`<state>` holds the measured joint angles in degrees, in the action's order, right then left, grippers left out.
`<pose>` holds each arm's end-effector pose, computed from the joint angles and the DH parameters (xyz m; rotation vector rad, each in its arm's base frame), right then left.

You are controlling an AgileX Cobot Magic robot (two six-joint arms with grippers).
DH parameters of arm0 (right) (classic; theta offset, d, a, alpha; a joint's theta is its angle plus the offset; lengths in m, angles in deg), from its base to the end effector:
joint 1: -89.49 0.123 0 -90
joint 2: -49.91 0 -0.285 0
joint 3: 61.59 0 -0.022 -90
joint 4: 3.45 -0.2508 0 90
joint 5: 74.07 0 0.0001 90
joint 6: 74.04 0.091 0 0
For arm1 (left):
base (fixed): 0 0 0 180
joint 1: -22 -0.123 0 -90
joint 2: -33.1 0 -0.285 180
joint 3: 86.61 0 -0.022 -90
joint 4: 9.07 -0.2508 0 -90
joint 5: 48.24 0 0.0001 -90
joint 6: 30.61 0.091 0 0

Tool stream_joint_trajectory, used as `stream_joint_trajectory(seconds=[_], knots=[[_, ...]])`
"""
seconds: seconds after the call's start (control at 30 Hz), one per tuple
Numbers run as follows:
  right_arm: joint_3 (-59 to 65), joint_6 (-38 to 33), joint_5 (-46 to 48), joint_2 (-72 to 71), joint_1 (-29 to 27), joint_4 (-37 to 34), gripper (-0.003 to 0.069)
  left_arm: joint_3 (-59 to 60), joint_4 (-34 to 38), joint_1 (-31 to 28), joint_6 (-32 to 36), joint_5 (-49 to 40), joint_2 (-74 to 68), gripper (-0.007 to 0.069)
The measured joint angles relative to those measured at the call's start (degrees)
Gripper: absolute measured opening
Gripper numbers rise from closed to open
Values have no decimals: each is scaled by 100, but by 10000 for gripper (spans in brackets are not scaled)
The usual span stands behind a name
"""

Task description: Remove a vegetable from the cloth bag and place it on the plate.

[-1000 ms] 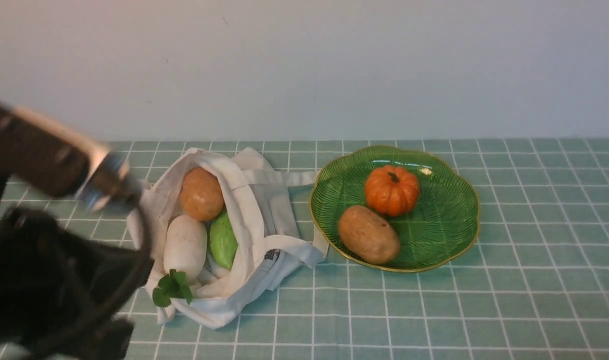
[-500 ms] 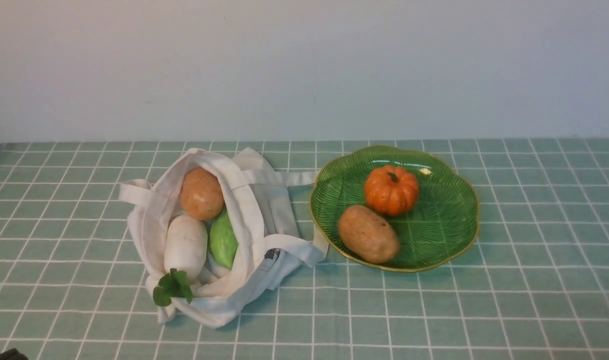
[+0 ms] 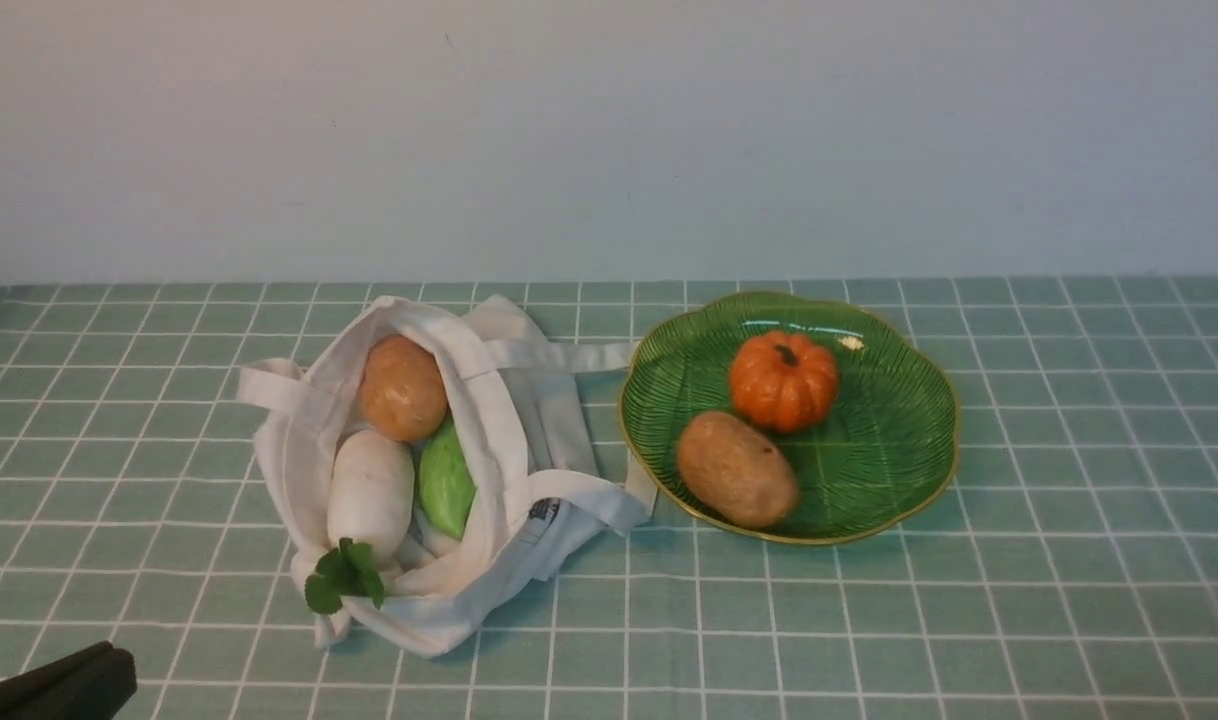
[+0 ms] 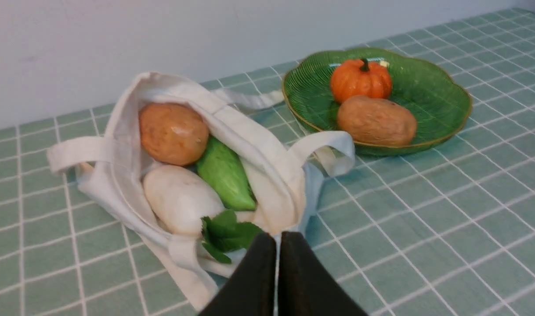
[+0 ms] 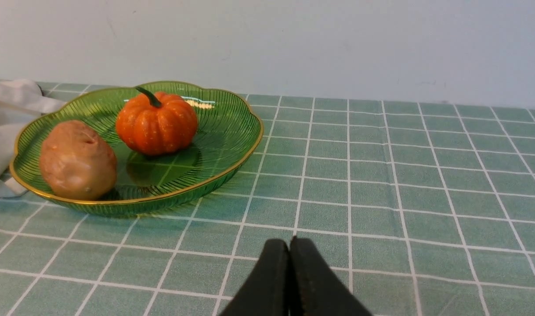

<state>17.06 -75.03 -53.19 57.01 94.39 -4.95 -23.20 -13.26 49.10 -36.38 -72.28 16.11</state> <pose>0.0526 0.0054 0.1726 -0.0794 1.8599 0.0729 0.0539 -0.0245 0.2471 0.3788 1.7947 -0.3304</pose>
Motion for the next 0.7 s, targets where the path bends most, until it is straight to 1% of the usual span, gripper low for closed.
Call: stream_joint_trajectory(seconds=[0.07, 0.1, 0.17, 0.2, 0.3, 0.5, 0.7], knots=[[0, 0, 0, 0, 0, 0, -15, 278, 185, -342, 239, 333, 0, -5], [0, 0, 0, 0, 0, 0, -15, 474, 419, -633, 467, 545, 0, -5], [0, 0, 0, 0, 0, 0, -15, 609, 534, -814, 577, 630, 0, -5], [0, 0, 0, 0, 0, 0, -15, 843, 738, -1084, 769, 682, 0, -5], [0, 0, 0, 0, 0, 0, -15, 1201, 858, -1469, 856, 691, 123, -5], [0, 0, 0, 0, 0, 0, -15, 1542, 872, -1943, 906, 529, 866, -5], [0, 0, 0, 0, 0, 0, -15, 1542, 849, -2266, 918, 286, 981, -5]])
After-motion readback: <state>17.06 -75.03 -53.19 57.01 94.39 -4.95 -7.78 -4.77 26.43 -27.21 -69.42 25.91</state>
